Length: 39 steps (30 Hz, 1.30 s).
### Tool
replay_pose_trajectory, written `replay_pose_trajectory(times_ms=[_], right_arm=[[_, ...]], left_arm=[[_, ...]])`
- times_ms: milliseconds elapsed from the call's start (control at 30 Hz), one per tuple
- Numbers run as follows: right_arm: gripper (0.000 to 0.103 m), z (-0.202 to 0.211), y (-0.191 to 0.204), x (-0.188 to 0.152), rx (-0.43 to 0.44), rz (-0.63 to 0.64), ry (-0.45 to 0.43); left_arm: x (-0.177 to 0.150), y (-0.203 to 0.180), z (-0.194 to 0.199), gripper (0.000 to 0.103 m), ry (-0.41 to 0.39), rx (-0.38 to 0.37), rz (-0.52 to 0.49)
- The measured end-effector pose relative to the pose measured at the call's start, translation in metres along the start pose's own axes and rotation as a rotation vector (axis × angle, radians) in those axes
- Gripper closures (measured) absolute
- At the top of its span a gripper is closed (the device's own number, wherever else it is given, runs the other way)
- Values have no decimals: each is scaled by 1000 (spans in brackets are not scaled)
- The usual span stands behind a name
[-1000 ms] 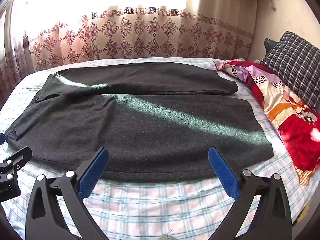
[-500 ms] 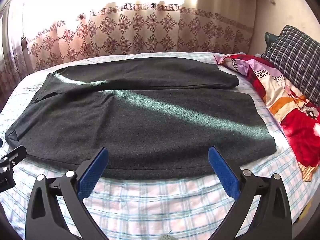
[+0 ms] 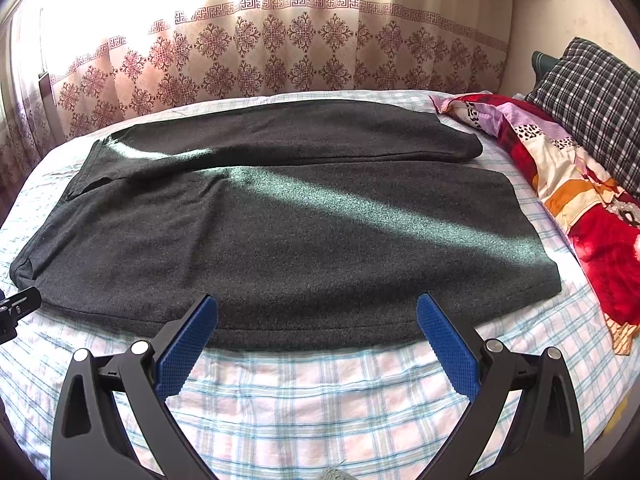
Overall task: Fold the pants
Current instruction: 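Move both grippers, open, toward the dark grey trousers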
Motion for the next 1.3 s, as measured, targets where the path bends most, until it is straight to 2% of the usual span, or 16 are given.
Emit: replay_pose_trajectory(times_ms=[333,567,1200,1300], right_arm=[[5,-4,7,-4,12,17,16],[5,-8,8,-7,17,24,27],[5,-20,-3,-11,9,-3,71],[5,-25,-10,-13,40,-31,102]], left_arm=[[4,20,-12,2,22,39,47],[5,25,-18,2,22,70,37],[11,38,-32,2,33,94,47],[11,38,-35,2,38,94,46]])
Point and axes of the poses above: each gripper's, at about its wrist camera, not at the fingertips, and z roughly against the way its jaws point, y to its left, x to its top, the point moved 5 cm from there along -z, roughly the way its jaws point, and after that the axes turned 9 degrees about z, right-handed, at the moved point
